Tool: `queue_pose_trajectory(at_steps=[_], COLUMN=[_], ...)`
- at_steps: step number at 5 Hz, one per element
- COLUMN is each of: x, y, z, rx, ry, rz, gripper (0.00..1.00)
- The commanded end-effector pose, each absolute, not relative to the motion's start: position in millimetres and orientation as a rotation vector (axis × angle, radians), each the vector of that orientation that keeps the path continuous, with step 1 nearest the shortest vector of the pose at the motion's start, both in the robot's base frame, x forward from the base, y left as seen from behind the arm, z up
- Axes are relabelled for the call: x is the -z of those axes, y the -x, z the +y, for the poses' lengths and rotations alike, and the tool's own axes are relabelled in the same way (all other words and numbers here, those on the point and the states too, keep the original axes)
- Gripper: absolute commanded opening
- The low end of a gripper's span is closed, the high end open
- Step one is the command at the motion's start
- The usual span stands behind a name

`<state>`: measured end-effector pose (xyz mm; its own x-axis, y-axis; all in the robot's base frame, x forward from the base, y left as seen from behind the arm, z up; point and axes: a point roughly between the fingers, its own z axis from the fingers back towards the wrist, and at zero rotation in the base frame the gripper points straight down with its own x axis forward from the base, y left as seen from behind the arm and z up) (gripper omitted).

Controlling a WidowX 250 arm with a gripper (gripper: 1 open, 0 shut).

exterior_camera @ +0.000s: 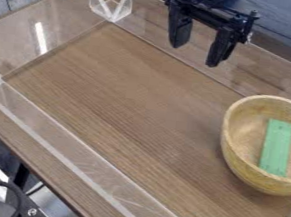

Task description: Remove the green block from inside the brown bowl and put it on the table

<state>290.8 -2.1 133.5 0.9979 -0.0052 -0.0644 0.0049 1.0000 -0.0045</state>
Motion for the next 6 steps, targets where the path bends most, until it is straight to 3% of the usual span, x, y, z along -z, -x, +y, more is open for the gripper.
queue_pose_trajectory(at_steps=[1, 6], x=[-127.2, -96.3], y=[-289.8, -288.6], z=[-10.1, -100.1], rx=[0.013, 0.135], ry=[0.007, 0.055], rz=[0.080, 0.089], gripper=[1.00, 1.00])
